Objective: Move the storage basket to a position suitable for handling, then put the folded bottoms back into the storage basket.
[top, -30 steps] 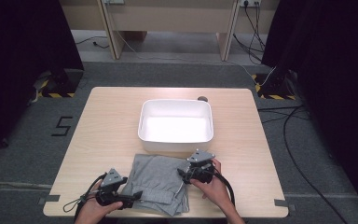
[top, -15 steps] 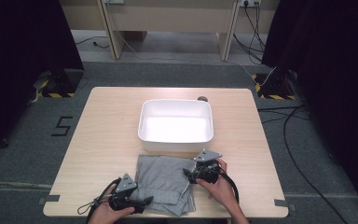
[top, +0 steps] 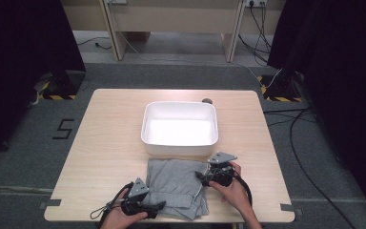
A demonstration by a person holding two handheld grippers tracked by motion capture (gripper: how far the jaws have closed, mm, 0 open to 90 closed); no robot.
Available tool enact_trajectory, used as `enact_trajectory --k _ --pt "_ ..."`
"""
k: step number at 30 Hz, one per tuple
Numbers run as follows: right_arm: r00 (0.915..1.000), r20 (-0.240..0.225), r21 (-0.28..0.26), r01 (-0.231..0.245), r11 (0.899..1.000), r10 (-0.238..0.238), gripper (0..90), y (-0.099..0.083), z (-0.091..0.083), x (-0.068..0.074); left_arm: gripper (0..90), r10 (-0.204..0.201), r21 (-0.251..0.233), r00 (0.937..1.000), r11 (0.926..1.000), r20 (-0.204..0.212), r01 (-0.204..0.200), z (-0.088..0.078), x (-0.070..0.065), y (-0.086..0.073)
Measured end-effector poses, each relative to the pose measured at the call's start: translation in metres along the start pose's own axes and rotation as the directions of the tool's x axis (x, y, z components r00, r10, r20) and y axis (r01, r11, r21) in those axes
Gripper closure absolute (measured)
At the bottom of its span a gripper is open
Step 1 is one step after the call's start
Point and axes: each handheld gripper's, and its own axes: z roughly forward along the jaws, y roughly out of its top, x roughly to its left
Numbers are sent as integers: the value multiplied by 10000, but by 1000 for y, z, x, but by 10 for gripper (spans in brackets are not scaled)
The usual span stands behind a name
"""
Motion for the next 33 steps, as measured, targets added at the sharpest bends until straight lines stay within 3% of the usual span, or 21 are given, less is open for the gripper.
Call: enact_trajectory --k 8,13,19,21,24,28,30,33 --pt "9999 -58 -20 -157 9999 157 270 -4 -3 -6 205 46 -196 10000 9998 11 -46 2 -2 -1" --pt "9998 22 -62 -197 9998 197 270 -5 -4 -5 173 -200 -271 9998 9994 60 202 -4 0 -1" --pt "9995 3 -144 -305 9994 305 269 -7 -4 -5 151 -259 -612 9989 9978 -390 235 -17 3 -4" --pt "9995 2 -139 -311 9994 311 270 -6 -4 -5 148 -164 -556 9993 9983 -349 145 -17 3 -6" --pt "9995 17 -112 -300 9995 300 270 -6 -3 -4 146 290 104 9985 9995 -462 -285 -11 0 -12" --pt "9997 11 -85 -258 9996 258 270 -5 -3 -4 147 88 -71 9972 9999 -743 -94 -12 0 -11" --pt "9996 -24 -122 -277 9995 277 269 -6 -2 -5 146 -176 -152 9976 9997 -666 166 -9 1 -12" --pt "9992 -43 -129 -399 9991 399 270 -6 -2 -4 138 -90 -94 9969 9999 -779 83 -9 -1 -12"
